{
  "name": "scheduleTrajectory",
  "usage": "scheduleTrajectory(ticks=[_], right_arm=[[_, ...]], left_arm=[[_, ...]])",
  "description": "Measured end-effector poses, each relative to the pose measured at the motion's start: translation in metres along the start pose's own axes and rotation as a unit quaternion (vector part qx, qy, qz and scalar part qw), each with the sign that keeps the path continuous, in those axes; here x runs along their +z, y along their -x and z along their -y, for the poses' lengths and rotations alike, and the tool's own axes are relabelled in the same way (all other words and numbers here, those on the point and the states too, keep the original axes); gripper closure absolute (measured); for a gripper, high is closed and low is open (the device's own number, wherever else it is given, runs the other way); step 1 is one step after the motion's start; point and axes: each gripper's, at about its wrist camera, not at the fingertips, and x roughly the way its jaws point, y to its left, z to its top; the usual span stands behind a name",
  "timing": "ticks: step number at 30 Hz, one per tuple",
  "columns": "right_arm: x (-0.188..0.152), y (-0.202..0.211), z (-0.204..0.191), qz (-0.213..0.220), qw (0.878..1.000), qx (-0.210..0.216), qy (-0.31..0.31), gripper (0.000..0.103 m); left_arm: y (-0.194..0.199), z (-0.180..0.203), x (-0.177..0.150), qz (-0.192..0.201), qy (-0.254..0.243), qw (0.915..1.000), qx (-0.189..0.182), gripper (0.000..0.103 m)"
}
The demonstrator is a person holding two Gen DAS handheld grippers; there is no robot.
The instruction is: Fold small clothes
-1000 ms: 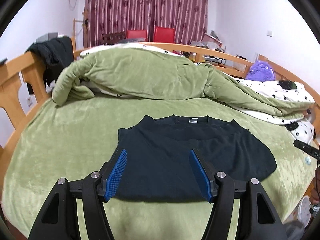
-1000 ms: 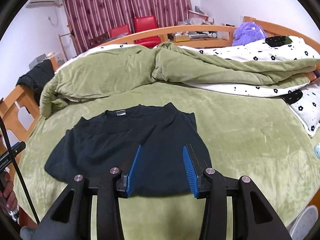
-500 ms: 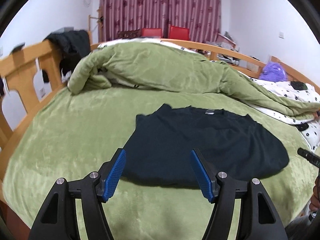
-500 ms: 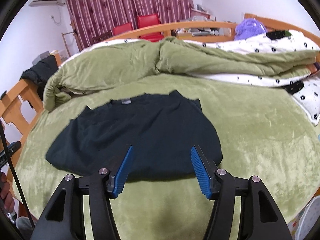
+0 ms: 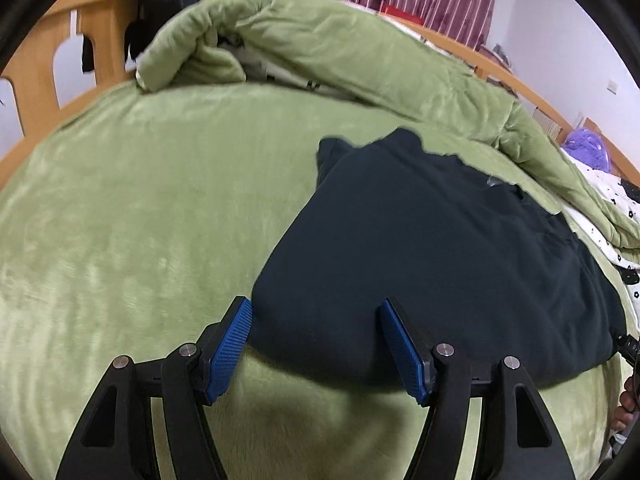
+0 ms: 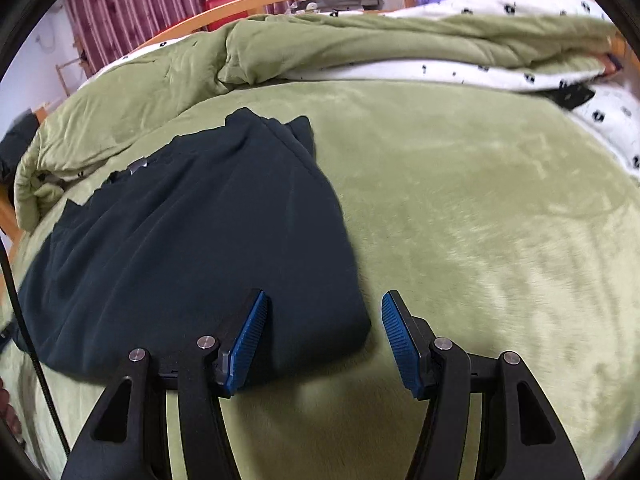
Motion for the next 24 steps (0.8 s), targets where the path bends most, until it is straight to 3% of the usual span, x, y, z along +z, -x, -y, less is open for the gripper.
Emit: scheduleTrajectory(ticks=[8,11,12,13,16,20,24], right_arm=[[-0.001,-0.016,-0.009,-0.001,1.000,0.002,0.007,0.040],[-0.001,-0.017,-0.007,-0.001,1.000,0.008,0.006,0.041],[-0.002,-0.017,-0.009,-0.001,1.000,0.010,0.011,0.044],[-0.002,-0.018,-0.011,-0.002,1.000,0.016,0.017,0.056],[-0.006,-0.012,-0.020,0.009,0.999,0.011,0.041,0.075],[-0.006,-0.003,-0.016,0.016,0.999,0.023,0.028,0.080],[-0.004,0.014,-0.005,0.015,0.998,0.053,-0.003,0.082]], left_arm=[[-0.027,-0.006,-0.004,-0.029,0.026,0.9984,-0.042,0.037],[-0.029,-0.005,-0.006,-0.028,0.026,0.9984,-0.042,0.037],[-0.028,-0.003,-0.007,-0.026,0.023,0.9986,-0.040,0.038],[-0.028,-0.002,-0.007,-0.025,0.022,0.9986,-0.041,0.043],[-0.022,-0.001,-0.009,-0.009,0.026,0.9982,-0.054,0.069],[-0.009,0.007,-0.011,0.019,0.006,0.9989,-0.041,0.075],[0.007,0.001,-0.014,0.024,0.019,0.9984,-0.047,0.077]])
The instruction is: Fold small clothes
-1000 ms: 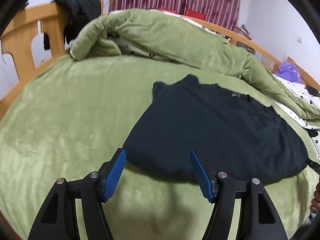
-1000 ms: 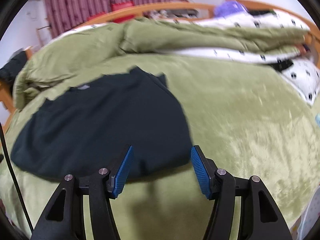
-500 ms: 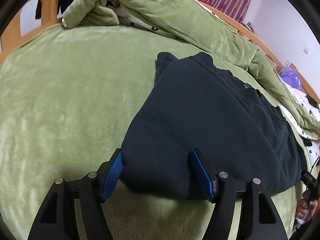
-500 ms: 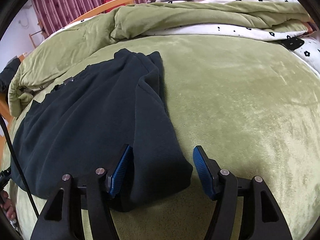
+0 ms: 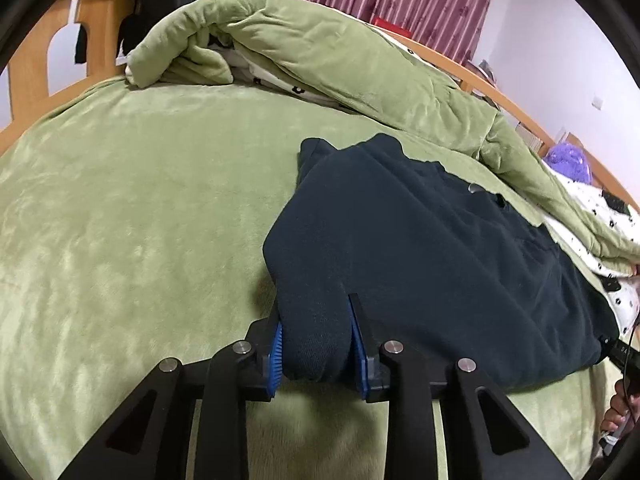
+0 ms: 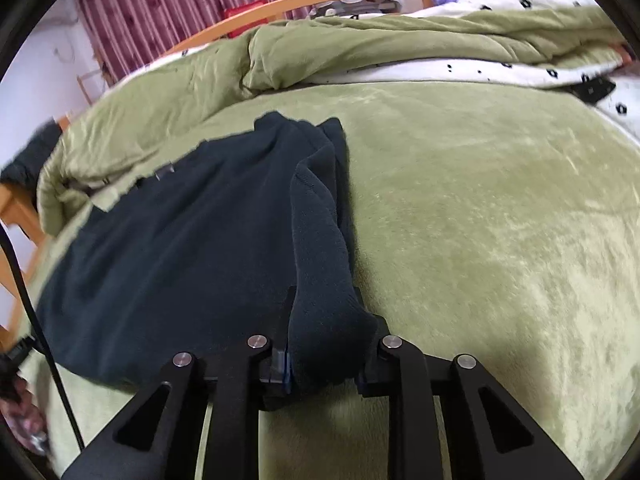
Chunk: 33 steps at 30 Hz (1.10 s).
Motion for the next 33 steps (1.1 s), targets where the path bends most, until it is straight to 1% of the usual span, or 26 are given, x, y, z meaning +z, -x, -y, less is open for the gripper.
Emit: scheduleTrajectory(ticks=[2,5,11,15,18,19,20,22,23,24,26,27,30,32,33], right_arm=[[-0.001,0.008,-0.001,-0.004,1.000,0.000,-0.004,0.082],[-0.012,0.024,0.000,-0.012,1.000,-0.005,-0.004,0.082],[-0.035,0.059,0.006,-0.024,0.999,-0.021,0.012,0.082],[-0.050,0.073,0.007,-0.024,0.998,-0.039,0.035,0.081],[-0.059,0.076,0.003,-0.027,0.996,-0.061,0.057,0.076],[-0.060,0.077,0.001,-0.028,0.995,-0.072,0.066,0.074],[-0.062,0.082,-0.002,-0.023,0.993,-0.083,0.078,0.073],[-0.064,0.093,-0.006,-0.005,0.991,-0.098,0.091,0.071],[-0.064,0.098,-0.009,0.004,0.989,-0.109,0.096,0.071],[-0.065,0.103,-0.013,0.014,0.988,-0.119,0.099,0.070],[-0.063,0.114,-0.020,0.036,0.985,-0.134,0.105,0.070],[-0.062,0.120,-0.027,0.048,0.984,-0.136,0.104,0.069],[-0.057,0.131,-0.052,0.068,0.985,-0.120,0.101,0.068],[-0.055,0.133,-0.072,0.074,0.987,-0.097,0.107,0.066],[-0.054,0.132,-0.089,0.074,0.987,-0.081,0.116,0.065]], left_arm=[[0.008,-0.002,-0.005,-0.003,0.002,1.0000,-0.001,0.077],[0.023,0.001,-0.015,-0.003,-0.011,0.9999,0.007,0.077],[0.054,-0.006,-0.046,-0.012,-0.009,0.9999,-0.002,0.076],[0.066,-0.001,-0.062,-0.013,-0.033,0.9993,0.010,0.075],[0.068,0.002,-0.064,-0.015,-0.048,0.9985,0.024,0.070],[0.068,0.001,-0.064,-0.019,-0.045,0.9984,0.028,0.065],[0.069,-0.001,-0.062,-0.021,-0.040,0.9986,0.029,0.063],[0.072,-0.008,-0.060,-0.027,-0.025,0.9991,0.022,0.061],[0.074,-0.011,-0.059,-0.027,-0.021,0.9992,0.021,0.058],[0.076,-0.013,-0.058,-0.024,-0.017,0.9992,0.026,0.056],[0.081,-0.018,-0.056,-0.011,-0.017,0.9990,0.041,0.044],[0.084,-0.021,-0.056,-0.006,-0.017,0.9988,0.046,0.043],[0.092,-0.032,-0.051,0.006,-0.013,0.9981,0.059,0.043],[0.096,-0.041,-0.048,0.008,-0.008,0.9976,0.068,0.043],[0.096,-0.044,-0.047,0.009,-0.006,0.9975,0.070,0.043]])
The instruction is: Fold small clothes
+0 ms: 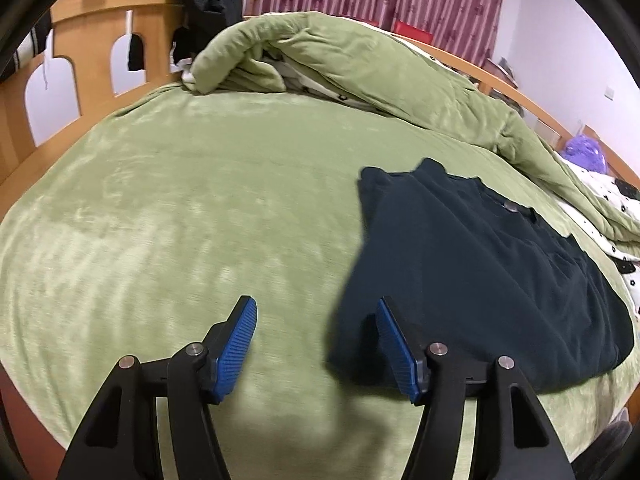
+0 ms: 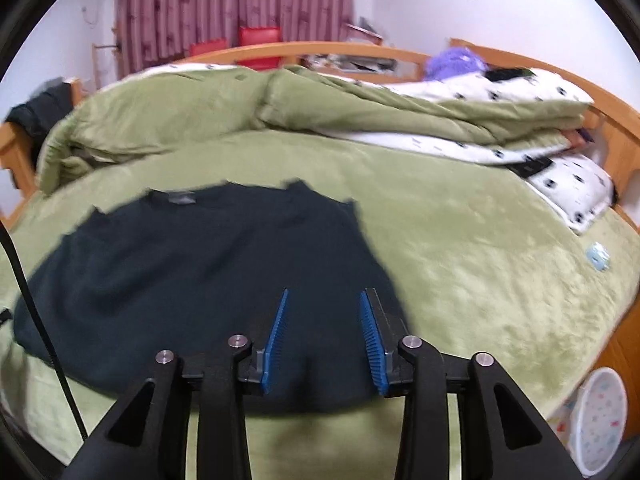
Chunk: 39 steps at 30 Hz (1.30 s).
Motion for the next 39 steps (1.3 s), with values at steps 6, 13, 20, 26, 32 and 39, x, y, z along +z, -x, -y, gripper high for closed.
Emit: scheduleTrajectory(ticks=[6,13,20,26,32,39], right_arm=[[0.007,-0.011,-0.097,-0.014,0.995,0.081,0.062,0.059],[-0.018,-0.025,-0.214,-0.043,0.977,0.152,0.142,0.057],[-0.051,-0.031,-0.274,-0.063,0.964,0.180,0.186,0.048],[-0.069,-0.031,-0.297,-0.066,0.957,0.192,0.208,0.037],[-0.079,-0.021,-0.322,-0.038,0.947,0.211,0.240,0.027],[-0.100,-0.023,-0.353,-0.045,0.929,0.230,0.288,0.024]], left_arm=[[-0.001,-0.025,0.005,0.005,0.010,0.9998,0.017,0.043],[-0.012,-0.043,0.015,-0.006,0.008,0.9996,0.028,0.042],[-0.020,-0.046,0.023,0.006,-0.023,0.9980,0.058,0.040],[-0.031,-0.056,0.019,0.001,-0.001,0.9993,0.036,0.040],[-0.038,-0.063,0.016,-0.023,0.015,0.9996,0.002,0.039],[-0.045,-0.074,0.013,-0.034,0.037,0.9987,-0.003,0.040]])
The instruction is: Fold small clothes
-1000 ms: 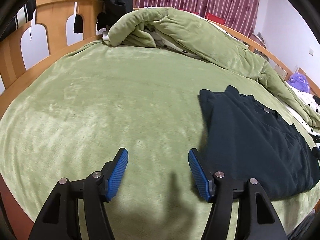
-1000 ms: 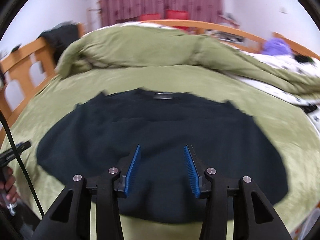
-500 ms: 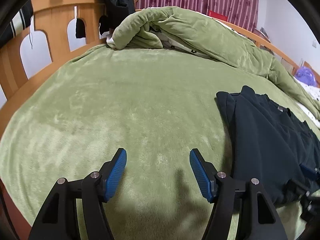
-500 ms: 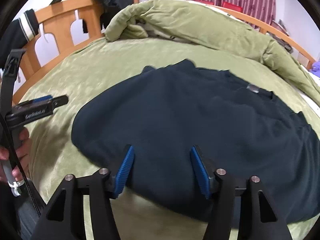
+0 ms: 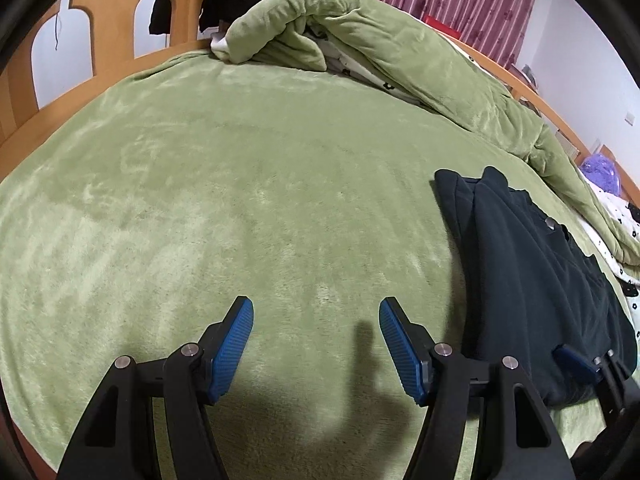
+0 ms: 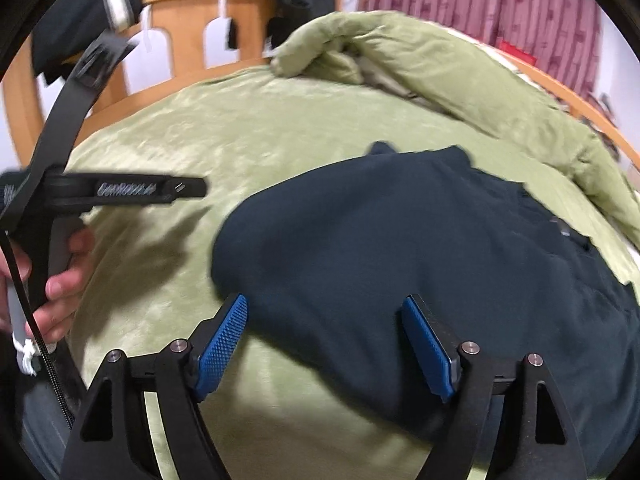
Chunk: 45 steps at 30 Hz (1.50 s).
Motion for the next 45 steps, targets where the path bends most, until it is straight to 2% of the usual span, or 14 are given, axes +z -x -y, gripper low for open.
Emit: scheduleTrajectory(ticks=[5,9,11,16,18,21,28,33,39,45], right_arm=[[0.000,-0.022,-0.020,0.001,0.997,-0.064,0.037,0.024],[0.007,-0.035,-0.023,-0.008,0.995,-0.093,0.041,0.025],[0.012,-0.039,-0.022,-0.011,0.994,-0.100,0.037,0.032],[0.015,-0.037,-0.024,-0.007,0.992,-0.122,0.042,0.075],[0.017,-0.030,-0.016,0.000,0.994,-0.110,0.020,0.080],[0.024,-0.014,-0.002,0.013,0.996,-0.082,-0.023,0.083],[0.037,0.037,0.030,0.065,0.993,-0.065,-0.080,0.083],[0.041,0.074,0.078,0.096,0.983,-0.054,-0.150,0.083],[0.034,0.107,0.132,0.124,0.967,-0.048,-0.218,0.084],[0.009,0.142,0.190,0.149,0.950,-0.069,-0.267,0.085]], left_arm=[[-0.001,-0.005,-0.001,0.000,0.007,1.0000,0.000,0.039],[-0.001,-0.011,0.000,0.001,0.020,0.9998,-0.007,0.040],[0.000,-0.014,-0.001,0.003,0.023,0.9997,-0.008,0.040],[-0.003,-0.016,-0.002,0.002,0.026,0.9997,-0.004,0.040],[-0.006,-0.015,-0.003,-0.002,0.020,0.9998,0.005,0.040],[-0.008,-0.010,-0.005,-0.006,0.009,0.9998,0.017,0.040],[-0.002,0.010,-0.013,-0.006,-0.029,0.9987,0.042,0.039],[0.009,0.030,-0.016,0.005,-0.056,0.9969,0.055,0.039],[0.025,0.060,-0.018,0.016,-0.077,0.9955,0.054,0.039],[0.040,0.097,-0.010,0.032,-0.096,0.9938,0.045,0.039]])
